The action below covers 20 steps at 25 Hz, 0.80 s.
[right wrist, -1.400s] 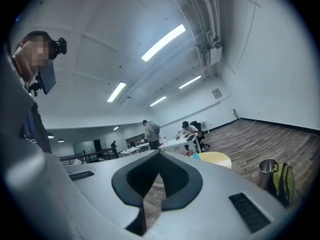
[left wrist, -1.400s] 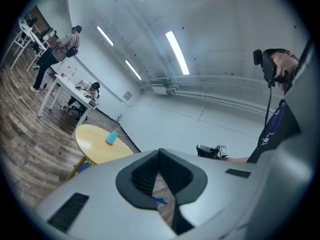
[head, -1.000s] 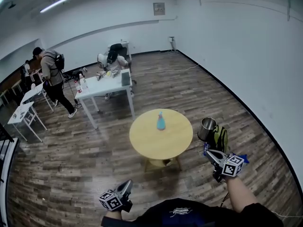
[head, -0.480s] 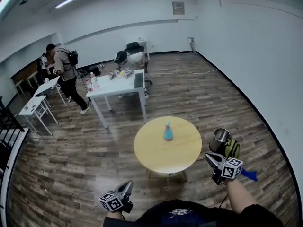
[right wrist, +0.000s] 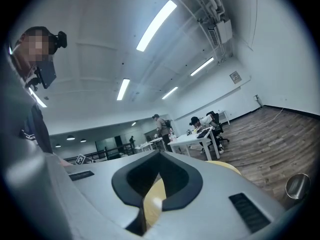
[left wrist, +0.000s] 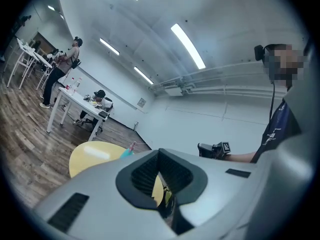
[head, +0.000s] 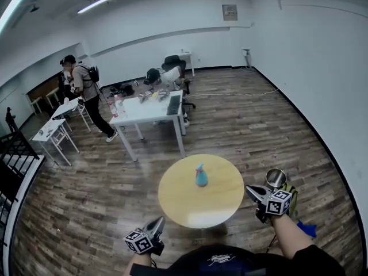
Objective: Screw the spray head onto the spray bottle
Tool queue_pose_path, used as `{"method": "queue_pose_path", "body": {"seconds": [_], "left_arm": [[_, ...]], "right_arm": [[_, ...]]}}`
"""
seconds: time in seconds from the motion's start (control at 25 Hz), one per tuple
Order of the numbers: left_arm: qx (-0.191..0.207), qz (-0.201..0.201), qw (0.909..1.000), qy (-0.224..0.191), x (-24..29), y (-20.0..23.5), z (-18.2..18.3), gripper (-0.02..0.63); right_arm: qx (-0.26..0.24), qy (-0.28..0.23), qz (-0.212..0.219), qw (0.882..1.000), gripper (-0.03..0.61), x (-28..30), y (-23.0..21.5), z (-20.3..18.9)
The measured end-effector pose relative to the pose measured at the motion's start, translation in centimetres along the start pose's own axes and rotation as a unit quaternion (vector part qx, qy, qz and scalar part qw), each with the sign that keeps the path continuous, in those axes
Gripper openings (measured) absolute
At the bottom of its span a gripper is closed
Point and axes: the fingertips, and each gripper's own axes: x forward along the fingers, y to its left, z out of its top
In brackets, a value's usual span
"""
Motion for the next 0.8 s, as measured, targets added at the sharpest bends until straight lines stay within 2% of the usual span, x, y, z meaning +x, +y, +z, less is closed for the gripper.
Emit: {"method": "queue_pose_path", "body": {"seconds": [0.24, 0.44, 0.6, 0.8], "left_arm": [[-0.007, -0.008, 0.9998, 0.015, 4.7, 2.9, -0.1, 0.009], [-0.015, -0.048, 0.9981, 0.035, 8.4, 7.9, 1.1, 0.01], [-0.014, -0.079, 0.995, 0.06, 10.2, 13.9, 3.8, 0.009], [-0.011, -0.099, 0.9923, 0.074, 11.4, 22.5, 9.4, 0.011]], "right_arm": [[0.011, 0.006, -0.019, 1.0, 0.011, 1.3, -4.5, -0.6], [0.005, 0.015, -0.049, 0.999, 0.011, 5.7, -6.6, -0.8], [-0.002, 0.008, -0.08, 0.997, 0.011, 11.5, -7.2, 0.0], [-0.002, -0.009, -0.101, 0.995, 0.011, 20.0, -6.6, 1.2]]}}
